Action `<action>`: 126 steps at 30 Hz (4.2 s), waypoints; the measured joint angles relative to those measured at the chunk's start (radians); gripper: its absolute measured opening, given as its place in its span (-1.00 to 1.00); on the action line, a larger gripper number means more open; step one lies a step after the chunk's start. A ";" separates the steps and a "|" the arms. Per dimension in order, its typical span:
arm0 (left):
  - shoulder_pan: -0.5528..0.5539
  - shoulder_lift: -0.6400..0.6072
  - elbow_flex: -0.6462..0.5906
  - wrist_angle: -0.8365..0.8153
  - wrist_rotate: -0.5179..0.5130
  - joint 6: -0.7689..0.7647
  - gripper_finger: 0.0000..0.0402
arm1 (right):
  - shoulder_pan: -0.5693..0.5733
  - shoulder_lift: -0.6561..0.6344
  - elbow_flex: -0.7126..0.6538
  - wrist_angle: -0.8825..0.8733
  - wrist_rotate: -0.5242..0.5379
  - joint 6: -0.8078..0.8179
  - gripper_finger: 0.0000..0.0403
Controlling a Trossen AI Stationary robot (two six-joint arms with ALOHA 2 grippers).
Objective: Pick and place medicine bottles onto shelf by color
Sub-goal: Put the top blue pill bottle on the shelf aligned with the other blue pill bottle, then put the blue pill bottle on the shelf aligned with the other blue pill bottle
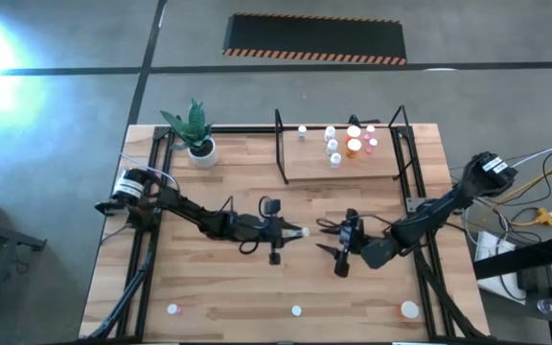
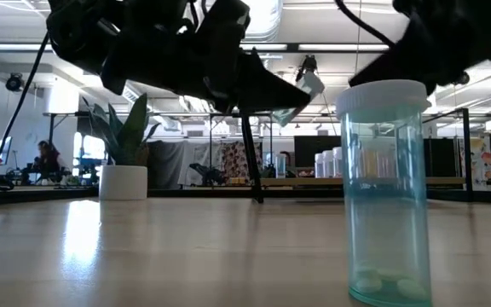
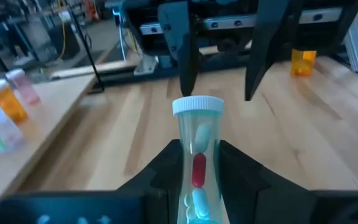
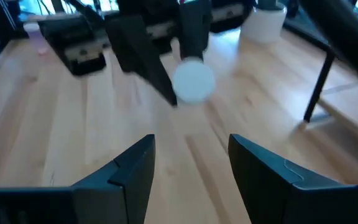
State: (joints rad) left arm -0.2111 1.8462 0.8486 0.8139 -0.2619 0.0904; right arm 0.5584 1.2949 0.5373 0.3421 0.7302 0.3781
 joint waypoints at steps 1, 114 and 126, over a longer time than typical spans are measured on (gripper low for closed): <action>0.000 0.000 0.000 0.014 0.000 0.006 -0.66 | -0.004 -0.001 0.011 0.004 -0.003 -0.015 -0.04; -0.176 -0.267 -0.118 -0.499 -0.452 -0.284 0.46 | -0.941 0.241 0.949 -1.130 -0.678 -0.465 -0.30; -0.203 -0.267 -0.115 -0.500 -0.460 -0.280 0.46 | -0.312 -0.066 0.551 -0.953 -0.511 -0.193 -0.48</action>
State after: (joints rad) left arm -0.4143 1.5787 0.7334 0.3139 -0.7219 -0.1892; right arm 0.2464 1.2286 1.0880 -0.6113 0.2193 0.1848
